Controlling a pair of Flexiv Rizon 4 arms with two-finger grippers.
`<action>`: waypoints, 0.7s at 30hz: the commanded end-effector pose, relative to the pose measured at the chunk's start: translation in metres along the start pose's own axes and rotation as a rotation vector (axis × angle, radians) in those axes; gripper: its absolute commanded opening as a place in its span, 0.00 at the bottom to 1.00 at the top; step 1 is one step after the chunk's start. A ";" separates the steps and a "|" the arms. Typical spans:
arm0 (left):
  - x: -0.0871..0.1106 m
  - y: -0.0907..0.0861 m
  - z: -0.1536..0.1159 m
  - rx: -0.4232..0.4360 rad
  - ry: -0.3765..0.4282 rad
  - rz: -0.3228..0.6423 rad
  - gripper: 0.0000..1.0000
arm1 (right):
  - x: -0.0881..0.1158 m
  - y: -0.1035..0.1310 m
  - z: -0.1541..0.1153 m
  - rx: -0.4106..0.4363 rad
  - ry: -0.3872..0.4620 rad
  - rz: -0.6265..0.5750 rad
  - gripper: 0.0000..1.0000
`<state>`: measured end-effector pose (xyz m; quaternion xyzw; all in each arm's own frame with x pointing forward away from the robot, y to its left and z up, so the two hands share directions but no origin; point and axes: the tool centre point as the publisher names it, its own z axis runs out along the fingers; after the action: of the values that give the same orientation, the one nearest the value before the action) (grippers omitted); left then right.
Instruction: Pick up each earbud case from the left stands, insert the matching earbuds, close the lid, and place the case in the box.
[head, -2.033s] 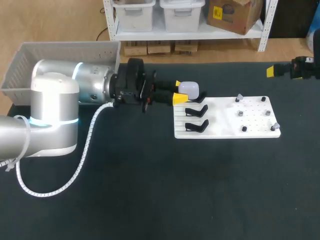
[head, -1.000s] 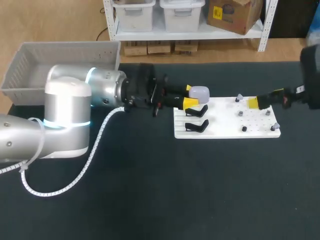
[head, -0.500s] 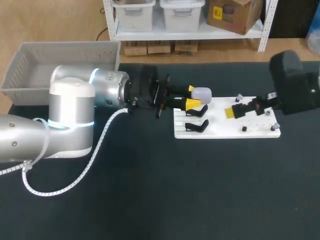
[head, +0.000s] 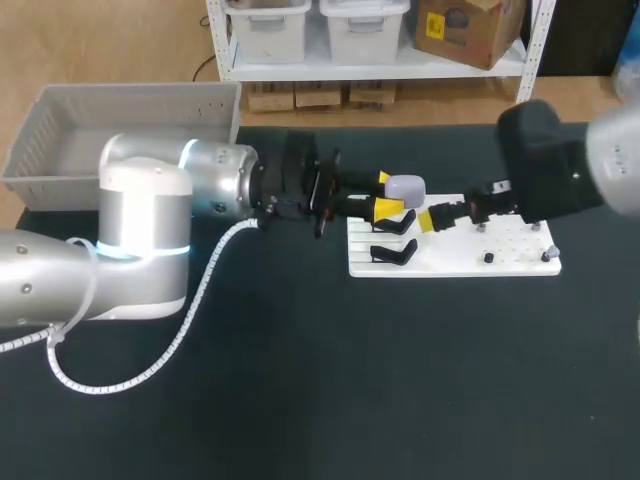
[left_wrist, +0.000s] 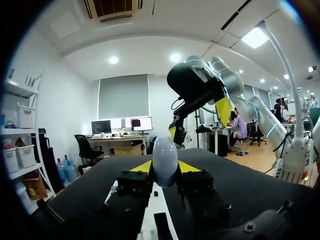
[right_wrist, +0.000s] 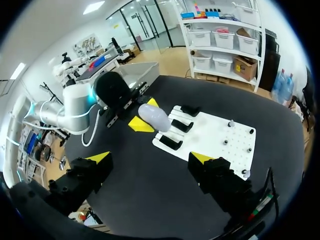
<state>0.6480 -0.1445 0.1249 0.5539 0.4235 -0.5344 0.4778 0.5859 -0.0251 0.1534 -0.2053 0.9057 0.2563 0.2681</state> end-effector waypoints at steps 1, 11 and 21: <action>-0.001 -0.003 0.000 -0.009 0.000 0.003 0.00 | -0.010 0.000 0.021 0.027 0.002 0.013 1.00; -0.001 -0.003 0.000 -0.009 0.000 0.003 0.00 | -0.027 -0.010 0.040 0.026 0.000 0.045 1.00; -0.001 -0.003 0.000 -0.009 0.000 0.003 0.00 | -0.026 -0.024 0.044 0.046 -0.009 0.080 1.00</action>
<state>0.6472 -0.1440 0.1254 0.5536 0.4241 -0.5338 0.4783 0.6352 -0.0116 0.1299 -0.1630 0.9177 0.2483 0.2637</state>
